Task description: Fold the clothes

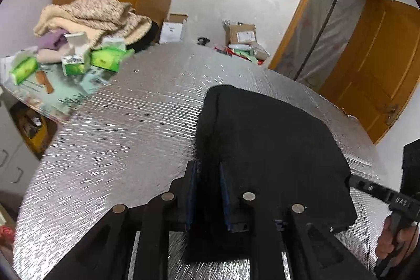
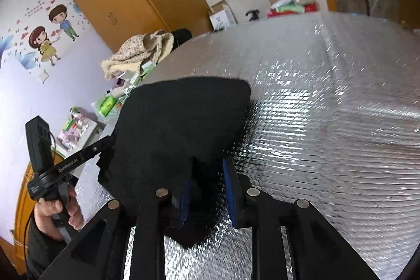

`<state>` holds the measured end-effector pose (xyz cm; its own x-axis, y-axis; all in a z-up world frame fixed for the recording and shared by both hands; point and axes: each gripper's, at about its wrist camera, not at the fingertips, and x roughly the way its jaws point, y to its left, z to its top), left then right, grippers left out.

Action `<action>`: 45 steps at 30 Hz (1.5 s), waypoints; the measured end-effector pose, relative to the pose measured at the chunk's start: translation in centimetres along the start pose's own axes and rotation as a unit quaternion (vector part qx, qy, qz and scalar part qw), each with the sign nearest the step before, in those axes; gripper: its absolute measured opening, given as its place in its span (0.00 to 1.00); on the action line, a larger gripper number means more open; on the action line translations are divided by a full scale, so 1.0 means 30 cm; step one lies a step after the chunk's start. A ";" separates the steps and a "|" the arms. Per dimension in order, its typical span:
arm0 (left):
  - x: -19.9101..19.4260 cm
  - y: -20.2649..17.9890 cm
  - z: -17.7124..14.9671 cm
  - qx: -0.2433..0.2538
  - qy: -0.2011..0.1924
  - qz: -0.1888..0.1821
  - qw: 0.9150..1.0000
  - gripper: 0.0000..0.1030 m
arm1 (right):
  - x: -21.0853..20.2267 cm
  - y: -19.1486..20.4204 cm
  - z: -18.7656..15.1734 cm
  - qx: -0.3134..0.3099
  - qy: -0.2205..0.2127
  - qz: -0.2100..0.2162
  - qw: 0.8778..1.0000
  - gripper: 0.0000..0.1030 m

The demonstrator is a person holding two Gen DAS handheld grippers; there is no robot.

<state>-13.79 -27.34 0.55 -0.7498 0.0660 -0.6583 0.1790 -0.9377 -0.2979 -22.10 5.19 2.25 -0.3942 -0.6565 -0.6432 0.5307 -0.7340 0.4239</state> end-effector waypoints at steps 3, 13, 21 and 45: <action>-0.078 0.007 -0.014 -0.014 -0.023 0.009 1.000 0.18 | -0.058 0.038 -0.020 -0.024 -0.018 0.014 0.999 0.24; -0.022 -0.098 -0.090 0.038 0.029 0.030 0.998 0.17 | 0.010 0.108 -0.133 -0.061 0.048 0.004 0.997 0.23; -0.141 -0.199 -0.235 0.044 0.031 0.017 0.998 0.17 | -0.117 0.091 -0.225 -0.070 0.046 -0.016 0.996 0.23; -0.213 -0.372 -0.452 0.074 0.033 0.078 0.994 0.17 | -0.253 0.087 -0.510 -0.143 0.044 -0.097 0.984 0.23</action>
<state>-2.37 -12.66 -1.30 -0.6761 -0.0673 -0.7337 0.1905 -0.9779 -0.0859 -6.23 10.92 -1.51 -0.4492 -0.4830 -0.7517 0.6462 -0.7566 0.1000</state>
